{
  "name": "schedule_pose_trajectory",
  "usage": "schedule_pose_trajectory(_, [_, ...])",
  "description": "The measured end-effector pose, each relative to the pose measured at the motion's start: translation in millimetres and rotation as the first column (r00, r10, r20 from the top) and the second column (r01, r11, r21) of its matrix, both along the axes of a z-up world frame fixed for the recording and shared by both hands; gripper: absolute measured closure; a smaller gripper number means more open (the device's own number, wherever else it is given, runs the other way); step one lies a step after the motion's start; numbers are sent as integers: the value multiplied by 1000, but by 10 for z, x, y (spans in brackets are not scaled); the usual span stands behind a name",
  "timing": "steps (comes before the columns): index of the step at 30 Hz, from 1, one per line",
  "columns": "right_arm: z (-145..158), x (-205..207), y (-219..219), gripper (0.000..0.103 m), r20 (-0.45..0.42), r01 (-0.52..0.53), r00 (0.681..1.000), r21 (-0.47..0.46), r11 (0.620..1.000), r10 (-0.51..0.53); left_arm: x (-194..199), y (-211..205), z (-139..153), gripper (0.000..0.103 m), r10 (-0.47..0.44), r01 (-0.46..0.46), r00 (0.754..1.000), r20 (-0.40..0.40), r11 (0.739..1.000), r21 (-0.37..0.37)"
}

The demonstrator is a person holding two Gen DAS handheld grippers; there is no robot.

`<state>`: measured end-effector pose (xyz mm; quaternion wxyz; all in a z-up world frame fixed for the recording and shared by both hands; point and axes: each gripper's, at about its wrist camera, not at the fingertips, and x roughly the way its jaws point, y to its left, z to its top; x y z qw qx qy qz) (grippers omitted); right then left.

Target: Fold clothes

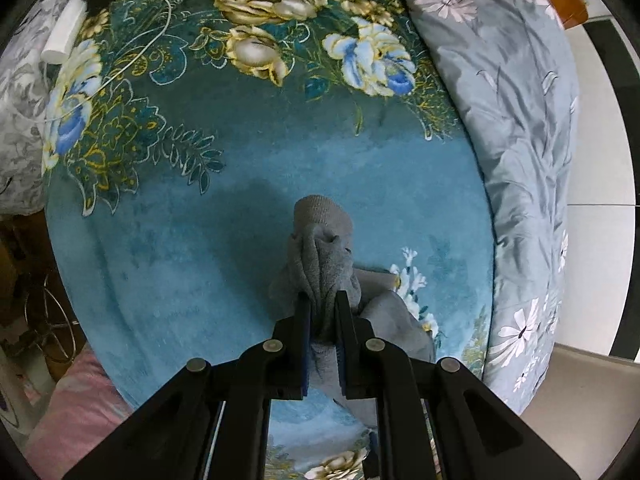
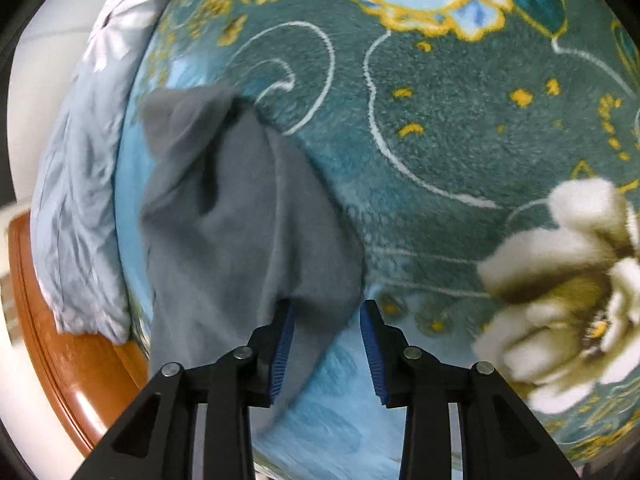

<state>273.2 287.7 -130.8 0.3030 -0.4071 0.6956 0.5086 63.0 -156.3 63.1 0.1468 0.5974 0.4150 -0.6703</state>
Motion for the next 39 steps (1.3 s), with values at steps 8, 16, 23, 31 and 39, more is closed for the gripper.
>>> schedule_pose_trajectory(8, [148,-139,-29,99,2,171,985,31,985,-171,-615,-202,-236,93,-88,86,995,43,995,50])
schedule_pose_trajectory(16, [1606,-394,549,100,-162,259,963,340,904,-215,-1785,480,245,93,-295,311,946,-133,942,123])
schedule_pose_trajectory(23, [3748,-539,788,100,-376,330,924,688,647,-72,-2424,1050,1841,93,-332,514,714,-617,847,139])
schedule_pose_trajectory(31, [3570,-293,-113,100,-273,215,962,716,665,-17,-1719,465,1517,93,-360,494,715,-599,867,68])
schedule_pose_trajectory(39, [1199,115,-1203,100,125,-57,992,266,962,25,-820,-285,-426,93,-288,288,957,-17,958,-8])
